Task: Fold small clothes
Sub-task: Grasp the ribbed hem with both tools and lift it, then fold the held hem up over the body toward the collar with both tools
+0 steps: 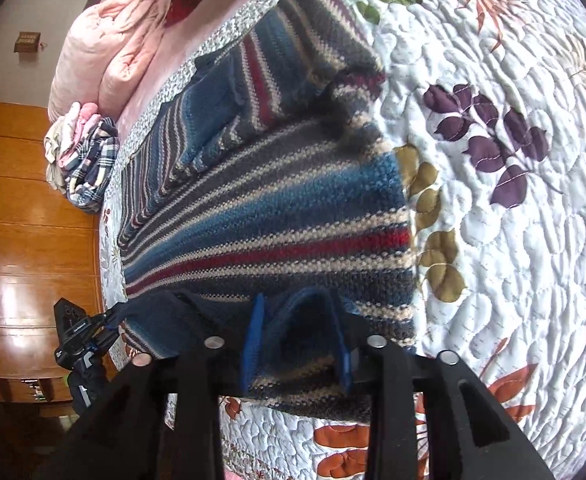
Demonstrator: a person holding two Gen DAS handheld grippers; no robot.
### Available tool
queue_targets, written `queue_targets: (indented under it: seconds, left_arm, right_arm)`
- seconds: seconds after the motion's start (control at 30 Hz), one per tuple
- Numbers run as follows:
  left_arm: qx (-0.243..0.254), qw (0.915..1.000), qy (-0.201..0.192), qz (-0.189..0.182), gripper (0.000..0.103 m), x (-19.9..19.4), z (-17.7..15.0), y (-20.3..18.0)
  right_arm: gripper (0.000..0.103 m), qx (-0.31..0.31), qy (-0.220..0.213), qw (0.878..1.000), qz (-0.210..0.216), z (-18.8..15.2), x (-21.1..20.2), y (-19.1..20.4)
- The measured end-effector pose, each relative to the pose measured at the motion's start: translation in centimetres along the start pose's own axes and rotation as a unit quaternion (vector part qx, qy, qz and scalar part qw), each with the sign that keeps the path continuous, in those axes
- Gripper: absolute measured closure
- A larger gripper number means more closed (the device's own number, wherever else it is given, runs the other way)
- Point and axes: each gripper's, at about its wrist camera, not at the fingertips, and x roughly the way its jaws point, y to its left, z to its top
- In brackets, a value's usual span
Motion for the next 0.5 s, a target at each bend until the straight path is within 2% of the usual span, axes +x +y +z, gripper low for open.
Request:
queue_targets:
  seconds: [0.03,0.07,0.1,0.2,0.27,0.4,0.5]
  left_arm:
    - [-0.008,0.9999,-0.005,-0.012,0.078,-0.7,0.0,0.3]
    - [-0.012,0.9997,-0.014,-0.015,0.068,-1.4,0.0,0.4]
    - [-0.012,0.9994,-0.029,-0.014,0.065,-2.3,0.0,0.5]
    - [-0.002,0.9977,-0.067,-0.006,0.063,-4.8,0.3,0.6]
    - [0.028,0.9959,-0.085,0.014,0.060,-5.9,0.4,-0.1]
    - [0.117,0.9879,-0.072,0.072,0.052,-5.0,0.4,-2.8]
    - [0.182,0.9764,-0.047,0.107,0.047,-2.9,0.3,-4.5]
  right_arm:
    - [0.065,-0.002,-0.005,1.000,-0.007,0.0,-0.5,-0.2]
    - [0.065,-0.006,-0.008,1.000,-0.016,0.0,-0.9,-0.4]
    - [0.065,-0.010,-0.011,1.000,-0.022,-0.1,-1.3,-0.6]
    - [0.064,-0.038,-0.017,0.998,-0.040,-0.4,-2.5,-0.4]
    - [0.059,-0.066,-0.020,0.996,-0.050,-0.5,-2.9,0.3]
    - [0.053,-0.125,-0.018,0.990,-0.066,-0.5,-2.4,2.7]
    - [0.043,-0.160,-0.007,0.984,-0.074,-0.5,-1.1,4.6]
